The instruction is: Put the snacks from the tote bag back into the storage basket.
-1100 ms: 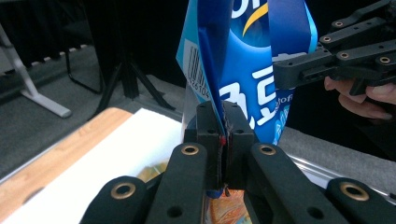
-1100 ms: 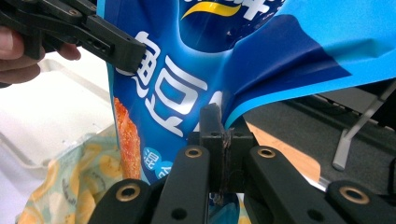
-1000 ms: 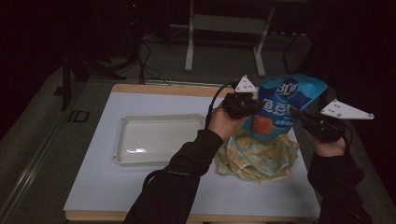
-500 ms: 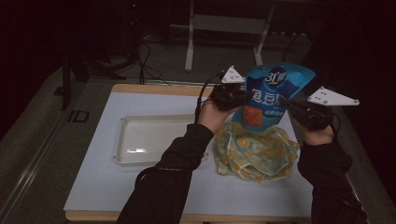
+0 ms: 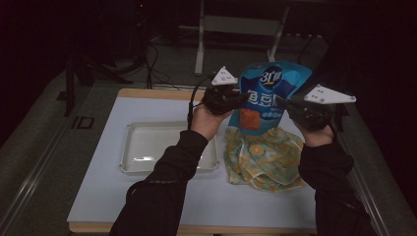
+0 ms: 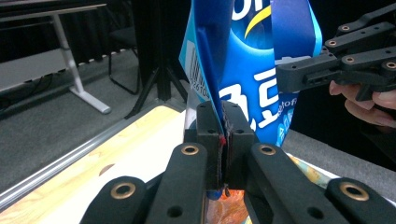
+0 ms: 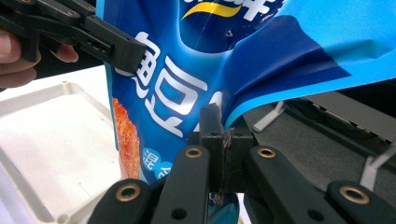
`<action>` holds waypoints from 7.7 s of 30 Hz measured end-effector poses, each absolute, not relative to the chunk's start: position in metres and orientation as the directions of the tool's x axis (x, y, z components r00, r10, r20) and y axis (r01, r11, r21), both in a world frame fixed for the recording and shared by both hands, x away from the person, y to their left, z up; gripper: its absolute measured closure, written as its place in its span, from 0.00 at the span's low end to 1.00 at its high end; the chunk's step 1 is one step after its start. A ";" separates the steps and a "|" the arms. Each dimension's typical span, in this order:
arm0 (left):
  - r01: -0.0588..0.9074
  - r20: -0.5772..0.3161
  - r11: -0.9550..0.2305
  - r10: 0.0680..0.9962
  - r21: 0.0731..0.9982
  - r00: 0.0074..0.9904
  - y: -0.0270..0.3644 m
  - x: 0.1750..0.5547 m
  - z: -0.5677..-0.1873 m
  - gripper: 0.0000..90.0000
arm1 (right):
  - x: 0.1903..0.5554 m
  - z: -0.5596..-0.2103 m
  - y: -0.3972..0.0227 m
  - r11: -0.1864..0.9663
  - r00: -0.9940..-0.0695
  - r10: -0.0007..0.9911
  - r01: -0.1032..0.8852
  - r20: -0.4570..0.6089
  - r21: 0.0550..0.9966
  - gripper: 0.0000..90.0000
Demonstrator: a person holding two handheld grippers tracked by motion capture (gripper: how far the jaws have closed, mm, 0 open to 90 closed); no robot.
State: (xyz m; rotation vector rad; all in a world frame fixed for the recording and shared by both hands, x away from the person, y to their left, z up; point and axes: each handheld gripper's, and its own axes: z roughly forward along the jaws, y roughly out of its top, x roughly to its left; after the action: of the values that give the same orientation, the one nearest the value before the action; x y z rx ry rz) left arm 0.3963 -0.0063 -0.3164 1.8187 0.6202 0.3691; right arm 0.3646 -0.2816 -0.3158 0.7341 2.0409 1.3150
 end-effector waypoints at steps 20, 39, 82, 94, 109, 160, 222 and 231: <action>0.245 -0.048 -0.219 0.644 0.945 0.763 0.055 0.375 -0.311 0.99 | 0.369 -0.310 -0.223 0.374 -0.732 0.653 0.087 -0.196 0.923 0.99; 0.256 -0.043 -0.209 0.691 0.944 0.721 0.105 0.350 -0.308 0.99 | 0.363 -0.308 -0.172 0.391 -0.782 0.587 0.045 -0.210 0.919 0.99; 0.288 -0.073 -0.176 0.727 0.941 0.682 0.151 0.315 -0.357 0.99 | 0.344 -0.349 -0.125 0.412 -0.833 0.520 0.049 -0.190 0.910 0.99; 0.315 -0.094 -0.174 0.727 0.933 0.680 0.155 0.319 -0.389 0.99 | 0.349 -0.379 -0.120 0.433 -0.838 0.517 0.078 -0.176 0.898 0.99; 0.357 -0.137 -0.151 0.734 0.922 0.665 0.162 0.329 -0.422 0.99 | 0.362 -0.409 -0.112 0.449 -0.851 0.506 0.119 -0.142 0.886 0.99; 0.353 -0.153 -0.139 0.714 0.925 0.683 0.160 0.319 -0.443 0.74 | 0.362 -0.429 -0.127 0.405 -0.870 0.490 0.170 -0.056 0.899 0.75; 0.403 -0.218 -0.165 0.629 0.900 0.746 0.154 0.257 -0.486 0.03 | 0.313 -0.434 -0.224 0.377 -0.814 0.578 0.203 -0.059 0.903 0.16; 0.395 -0.216 -0.202 0.580 0.896 0.786 0.138 0.251 -0.489 0.03 | 0.297 -0.445 -0.244 0.370 -0.795 0.604 0.221 -0.053 0.902 0.16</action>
State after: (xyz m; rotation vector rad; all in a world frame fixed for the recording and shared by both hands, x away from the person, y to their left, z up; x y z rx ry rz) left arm 0.2511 0.1383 -0.4890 1.8262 0.7492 0.2004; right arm 0.2967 -0.2445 -0.4451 0.7199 2.2601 1.4022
